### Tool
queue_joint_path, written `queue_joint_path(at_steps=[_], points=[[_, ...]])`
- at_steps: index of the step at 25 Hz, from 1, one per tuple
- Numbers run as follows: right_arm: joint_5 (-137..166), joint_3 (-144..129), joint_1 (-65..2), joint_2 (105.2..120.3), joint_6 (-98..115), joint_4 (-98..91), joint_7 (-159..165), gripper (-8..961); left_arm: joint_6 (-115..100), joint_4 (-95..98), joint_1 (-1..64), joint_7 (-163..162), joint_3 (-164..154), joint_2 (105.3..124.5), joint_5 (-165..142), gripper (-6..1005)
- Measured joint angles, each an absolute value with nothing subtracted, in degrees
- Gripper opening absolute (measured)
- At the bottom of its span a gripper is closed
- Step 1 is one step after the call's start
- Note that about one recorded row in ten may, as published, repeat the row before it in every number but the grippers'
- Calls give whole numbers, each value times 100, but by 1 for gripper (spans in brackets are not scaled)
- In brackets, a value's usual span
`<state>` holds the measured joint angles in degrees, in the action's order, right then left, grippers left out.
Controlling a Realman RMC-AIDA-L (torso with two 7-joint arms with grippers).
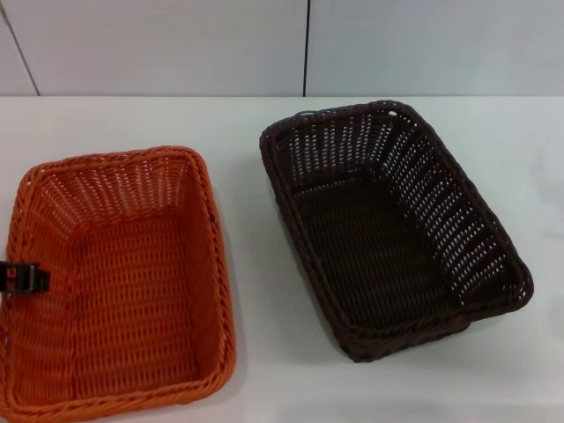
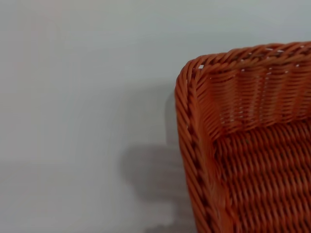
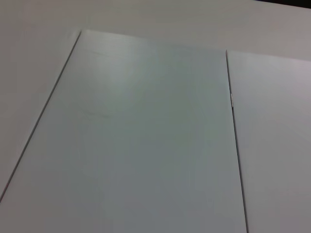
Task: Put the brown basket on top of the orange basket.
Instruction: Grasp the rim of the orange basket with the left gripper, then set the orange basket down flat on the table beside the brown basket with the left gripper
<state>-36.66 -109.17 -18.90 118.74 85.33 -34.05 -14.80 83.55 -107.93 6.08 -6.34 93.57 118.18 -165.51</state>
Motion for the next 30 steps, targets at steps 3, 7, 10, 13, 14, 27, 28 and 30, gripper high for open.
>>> queue_joint_path(at_steps=[3, 7, 10, 13, 14, 27, 28, 30], points=[[-3665, -10916, -1878, 11874, 8560, -3415, -1471, 790, 8406, -10580, 688, -659, 9372, 11810, -16556, 514], [-3665, -10916, -1861, 11874, 8614, -3419, -1461, 790, 8427, -10441, 742, -659, 9378, 11806, -16554, 383], [-3666, -10916, -1854, 11874, 8623, -3422, -1459, 791, 8401, -10257, 810, -660, 9376, 11802, -16564, 261], [-3668, -10916, -1844, 11874, 8644, -3428, -1459, 791, 8397, -10224, 819, -658, 9380, 11801, -16566, 215], [-3668, -10915, -1839, 11874, 8664, -3428, -1459, 791, 8397, -10224, 819, -658, 9380, 11801, -16566, 214], [-3672, -10916, -1776, 11882, 8726, -3452, -1459, 790, 8182, -10573, 804, 344, 9642, 11798, -16553, 206], [-3673, -10916, -1768, 11884, 8743, -3457, -1459, 790, 8197, -10574, 825, 519, 9744, 11797, -16556, 206], [-3674, -10916, -1749, 11891, 8766, -3462, -1459, 790, 8203, -10576, 847, 651, 9809, 11797, -16547, 205]])
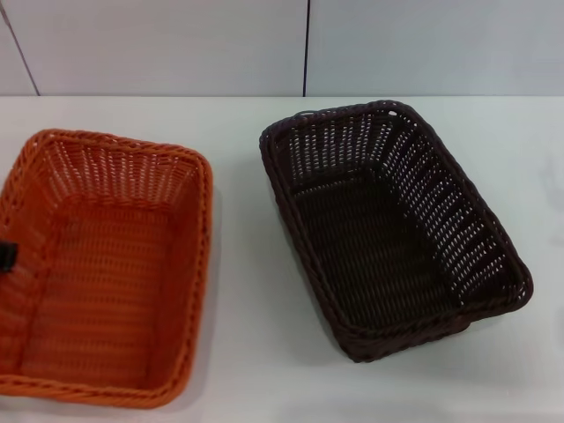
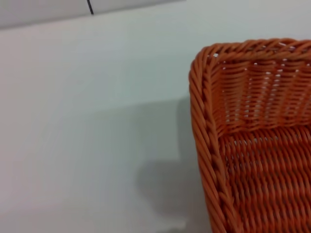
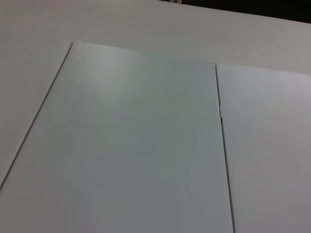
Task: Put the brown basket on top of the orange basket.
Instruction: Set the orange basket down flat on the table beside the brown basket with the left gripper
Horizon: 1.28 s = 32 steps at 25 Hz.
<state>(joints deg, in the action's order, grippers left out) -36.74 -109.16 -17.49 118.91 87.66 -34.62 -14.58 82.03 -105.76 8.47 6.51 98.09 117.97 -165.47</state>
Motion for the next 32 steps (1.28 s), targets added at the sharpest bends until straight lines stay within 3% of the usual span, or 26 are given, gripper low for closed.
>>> queue_joint_path(at_steps=[10, 18, 32], points=[[-3706, -10911, -1683, 11911, 8844, -3463, -1489, 791, 8283, -10318, 1294, 3239, 11666, 11791, -15177, 195], [-3710, -10864, -1605, 11928, 8902, -3498, -1495, 791, 9014, -9799, 2094, 4983, 12555, 11742, -14888, 183], [-3718, -10746, -1433, 11945, 8946, -3674, -1509, 790, 10031, -8645, 3524, 6798, 12908, 11141, -14859, 172]])
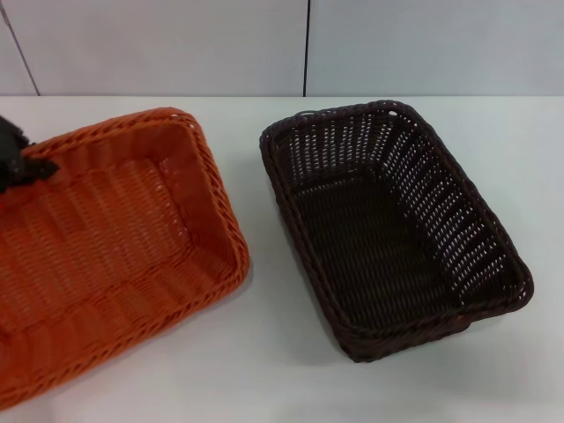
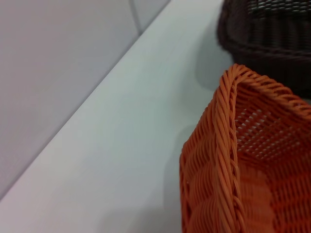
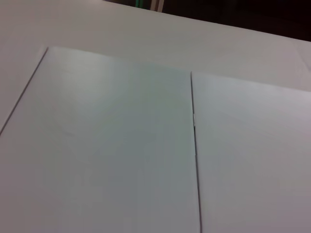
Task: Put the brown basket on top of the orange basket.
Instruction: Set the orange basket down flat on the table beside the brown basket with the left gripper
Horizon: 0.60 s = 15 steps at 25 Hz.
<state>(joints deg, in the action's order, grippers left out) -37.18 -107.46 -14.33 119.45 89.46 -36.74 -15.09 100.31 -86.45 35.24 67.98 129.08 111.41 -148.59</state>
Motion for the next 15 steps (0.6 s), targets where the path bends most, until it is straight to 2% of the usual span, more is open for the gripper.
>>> queue_joint_path(at_steps=[5, 7, 9, 12, 15], points=[[-3718, -10652, -1319, 11945, 9008, -3757, -1511, 790, 10341, -8360, 4022, 7176, 12985, 10994, -14843, 172], [-3719, -10617, -1289, 11944, 9011, -3781, -1511, 790, 10771, -8224, 4372, 7304, 13205, 10850, -14698, 173], [-3719, -10585, -1285, 11945, 9011, -3782, -1512, 790, 10914, -8189, 4451, 7335, 13256, 10804, -14635, 175], [-3718, -10556, -1284, 11944, 9011, -3782, -1512, 791, 11350, -8031, 4718, 7367, 13303, 10589, -14476, 177], [-3719, -10531, -1283, 11937, 9011, -3781, -1547, 791, 11509, -7843, 4842, 7364, 13279, 10480, -14472, 180]])
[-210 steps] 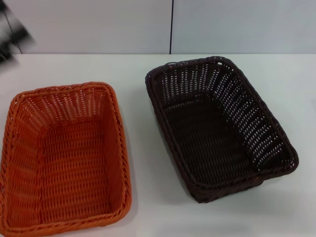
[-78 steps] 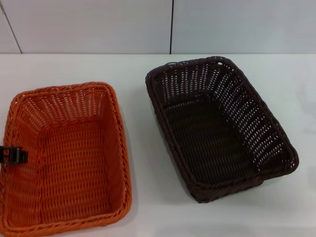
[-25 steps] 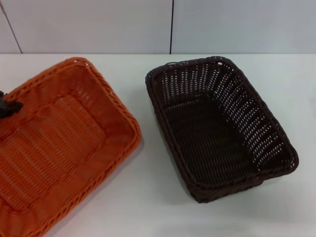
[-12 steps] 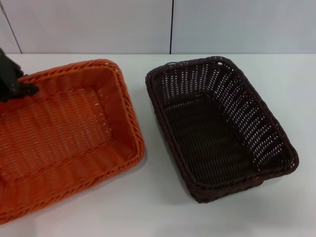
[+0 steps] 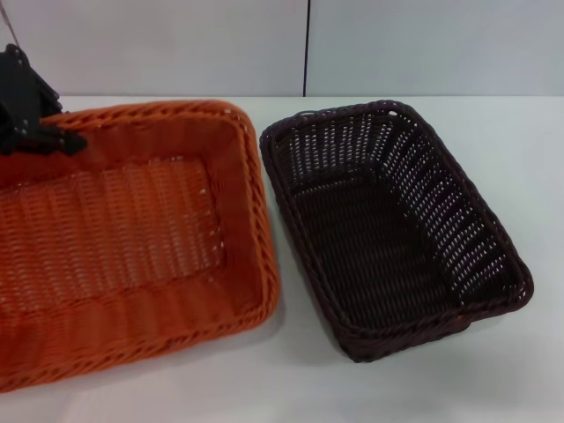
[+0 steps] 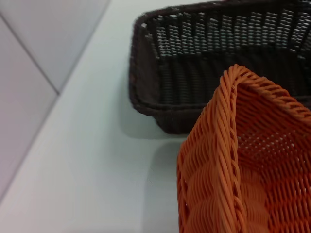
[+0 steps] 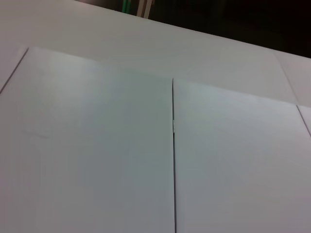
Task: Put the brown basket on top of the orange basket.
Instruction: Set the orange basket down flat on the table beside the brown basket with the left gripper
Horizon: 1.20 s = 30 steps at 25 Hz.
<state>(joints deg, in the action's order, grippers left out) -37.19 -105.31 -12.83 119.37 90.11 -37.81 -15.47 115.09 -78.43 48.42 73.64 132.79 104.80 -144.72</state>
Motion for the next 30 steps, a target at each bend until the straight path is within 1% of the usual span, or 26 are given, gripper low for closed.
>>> queue_joint_path(at_steps=[2, 10, 16, 22, 30], points=[[-3714, -10520, -1281, 11936, 9011, -3793, -1632, 791, 11667, -7591, 5018, 7362, 13225, 10407, -14518, 181], [-3678, -10557, -1138, 11940, 9058, -3946, -1810, 791, 11720, -7280, 5261, 7357, 12700, 10415, -14673, 188], [-3691, -10568, -962, 11946, 9129, -4033, -1798, 791, 11673, -6771, 5541, 7493, 12566, 10480, -14718, 193], [-3678, -10611, -753, 11953, 9155, -4201, -1772, 791, 11411, -6330, 5769, 7651, 12488, 10609, -14734, 197], [-3671, -10648, -702, 11953, 9202, -4219, -1763, 790, 10690, -5732, 5942, 7767, 12305, 10728, -14763, 204]])
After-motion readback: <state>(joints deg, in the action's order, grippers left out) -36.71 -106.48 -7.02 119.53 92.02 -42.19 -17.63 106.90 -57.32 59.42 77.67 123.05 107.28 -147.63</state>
